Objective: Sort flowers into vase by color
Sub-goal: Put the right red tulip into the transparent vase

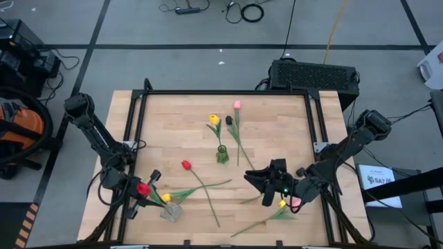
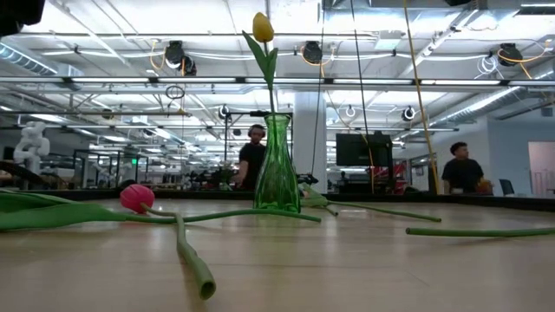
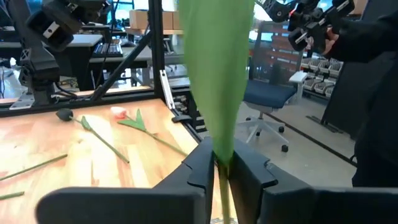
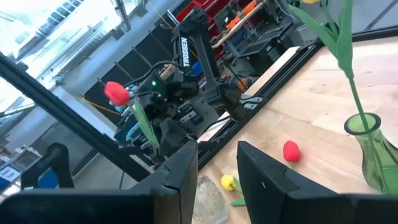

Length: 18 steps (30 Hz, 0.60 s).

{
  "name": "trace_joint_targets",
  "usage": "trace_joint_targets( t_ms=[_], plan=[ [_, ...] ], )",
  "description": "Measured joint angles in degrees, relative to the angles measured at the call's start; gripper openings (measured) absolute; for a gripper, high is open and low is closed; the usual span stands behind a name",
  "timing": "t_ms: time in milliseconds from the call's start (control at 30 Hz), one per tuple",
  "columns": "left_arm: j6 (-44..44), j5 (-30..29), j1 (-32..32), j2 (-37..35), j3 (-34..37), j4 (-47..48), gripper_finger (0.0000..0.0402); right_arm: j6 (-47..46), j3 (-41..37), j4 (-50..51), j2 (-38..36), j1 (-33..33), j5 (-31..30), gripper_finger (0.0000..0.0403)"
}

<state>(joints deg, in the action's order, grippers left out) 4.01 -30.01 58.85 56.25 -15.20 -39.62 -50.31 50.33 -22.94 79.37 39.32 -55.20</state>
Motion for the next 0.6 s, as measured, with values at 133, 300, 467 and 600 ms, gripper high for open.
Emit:
trace_joint_targets(
  t_ms=[133, 300, 467, 600],
  plan=[
    [0.02, -0.01, 0.0, 0.0, 0.0, 0.0, 0.0055, -0.01, 0.02, -0.46, 0.0, -0.7, -0.09, 0.0105],
    [0.04, -0.01, 0.0, 0.0, 0.0, 0.0, 0.0057, -0.68, 0.02, -0.46, 0.0, -1.59, -0.22, 0.0105],
    [0.13, -0.01, 0.0, 0.0, 0.0, 0.05, 0.0058, -1.52, 0.02, -0.6, 0.0, -2.63, -0.2, 0.0105],
    [0.17, 0.0, 0.0, 0.0, 0.0, 1.49, 0.0059, -1.52, 0.02, -1.91, 0.0, -3.23, -0.2, 0.0105]
  ],
)
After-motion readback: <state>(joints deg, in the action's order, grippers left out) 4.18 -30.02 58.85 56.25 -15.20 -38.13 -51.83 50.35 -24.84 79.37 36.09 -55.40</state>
